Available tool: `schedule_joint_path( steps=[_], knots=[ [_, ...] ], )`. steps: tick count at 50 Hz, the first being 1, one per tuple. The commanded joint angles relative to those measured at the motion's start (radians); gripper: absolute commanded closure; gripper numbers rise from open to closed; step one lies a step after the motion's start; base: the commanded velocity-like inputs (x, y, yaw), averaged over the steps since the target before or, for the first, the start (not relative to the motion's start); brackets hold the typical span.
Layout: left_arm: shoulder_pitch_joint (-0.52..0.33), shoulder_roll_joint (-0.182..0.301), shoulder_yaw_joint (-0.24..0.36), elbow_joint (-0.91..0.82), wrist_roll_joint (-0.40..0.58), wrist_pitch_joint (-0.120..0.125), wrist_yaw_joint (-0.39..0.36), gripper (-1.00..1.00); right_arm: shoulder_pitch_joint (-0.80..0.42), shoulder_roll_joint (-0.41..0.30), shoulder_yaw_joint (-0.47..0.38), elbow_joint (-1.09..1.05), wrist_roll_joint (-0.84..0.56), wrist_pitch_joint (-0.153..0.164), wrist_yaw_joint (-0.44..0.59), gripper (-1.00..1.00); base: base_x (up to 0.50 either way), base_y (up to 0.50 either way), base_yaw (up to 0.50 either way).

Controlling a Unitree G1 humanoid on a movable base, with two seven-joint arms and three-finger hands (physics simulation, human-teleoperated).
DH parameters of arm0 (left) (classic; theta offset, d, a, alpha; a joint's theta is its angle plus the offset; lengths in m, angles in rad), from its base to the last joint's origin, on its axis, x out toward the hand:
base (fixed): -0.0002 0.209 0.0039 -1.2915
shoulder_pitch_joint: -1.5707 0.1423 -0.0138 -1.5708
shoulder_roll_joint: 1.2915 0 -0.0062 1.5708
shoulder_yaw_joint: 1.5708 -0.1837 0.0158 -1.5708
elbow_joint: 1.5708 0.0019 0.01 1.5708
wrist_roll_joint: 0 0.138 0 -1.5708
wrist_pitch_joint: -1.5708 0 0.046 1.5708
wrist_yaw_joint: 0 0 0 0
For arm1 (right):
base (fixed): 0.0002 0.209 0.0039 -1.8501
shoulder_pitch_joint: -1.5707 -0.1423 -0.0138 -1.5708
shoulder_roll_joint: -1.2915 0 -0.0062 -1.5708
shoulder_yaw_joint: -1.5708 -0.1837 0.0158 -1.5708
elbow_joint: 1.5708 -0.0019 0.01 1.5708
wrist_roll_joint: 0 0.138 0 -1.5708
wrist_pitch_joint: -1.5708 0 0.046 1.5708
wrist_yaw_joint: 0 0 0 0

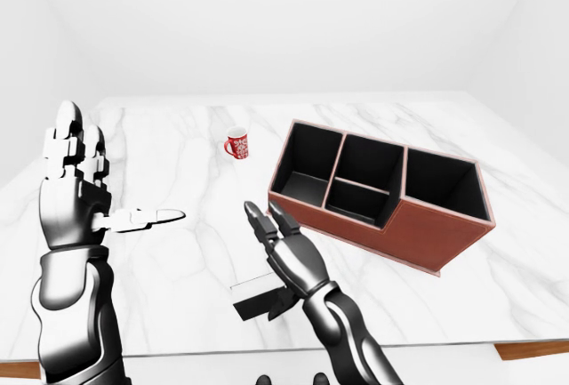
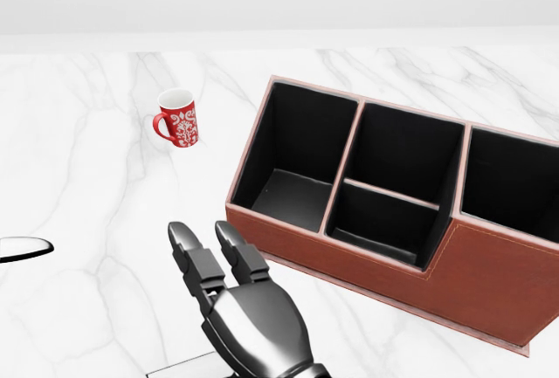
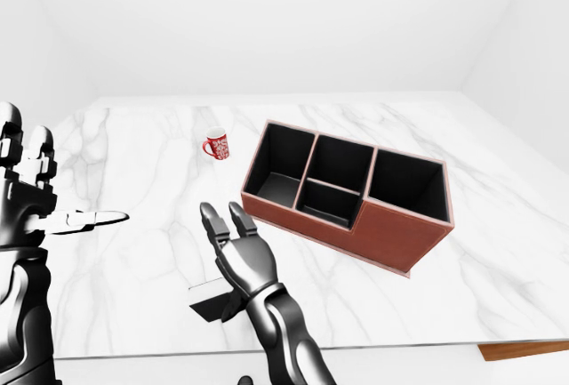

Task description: Pick up the book and place it in the right compartment of the caddy.

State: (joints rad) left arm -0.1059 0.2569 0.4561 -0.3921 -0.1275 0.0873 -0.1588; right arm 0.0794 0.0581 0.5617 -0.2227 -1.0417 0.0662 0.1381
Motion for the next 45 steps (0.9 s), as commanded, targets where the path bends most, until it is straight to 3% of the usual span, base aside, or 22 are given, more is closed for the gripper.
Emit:
schedule_joint_path(
  steps=[1,10,31,39,45],
  knots=[
    [-0.001,0.001,0.003,0.0,-0.001,0.0,-0.001,-1.0,-0.005,0.001,-0.006,0.048,0.003,-0.018,-0.024,-1.0,0.0,0.0,0.0],
    [-0.002,0.003,0.005,-0.006,-0.003,0.0,0.001,-1.0,-0.007,0.004,-0.014,0.106,0.006,-0.046,-0.054,-1.0,0.0,0.0,0.0],
    [-0.001,0.008,0.014,-0.013,-0.012,0.0,-0.004,-1.0,-0.005,0.01,-0.008,0.139,0.0,-0.052,-0.065,-1.0,0.0,0.0,0.0],
    [0.001,0.008,0.018,-0.028,-0.016,0.0,-0.007,-1.0,-0.029,0.018,-0.029,0.208,0.004,-0.082,-0.093,-1.0,0.0,0.0,0.0],
    [0.002,0.007,0.018,-0.029,-0.015,0.0,-0.009,-1.0,-0.022,0.02,-0.03,0.201,-0.002,-0.081,-0.087,-1.0,0.0,0.0,0.0]
  ],
)
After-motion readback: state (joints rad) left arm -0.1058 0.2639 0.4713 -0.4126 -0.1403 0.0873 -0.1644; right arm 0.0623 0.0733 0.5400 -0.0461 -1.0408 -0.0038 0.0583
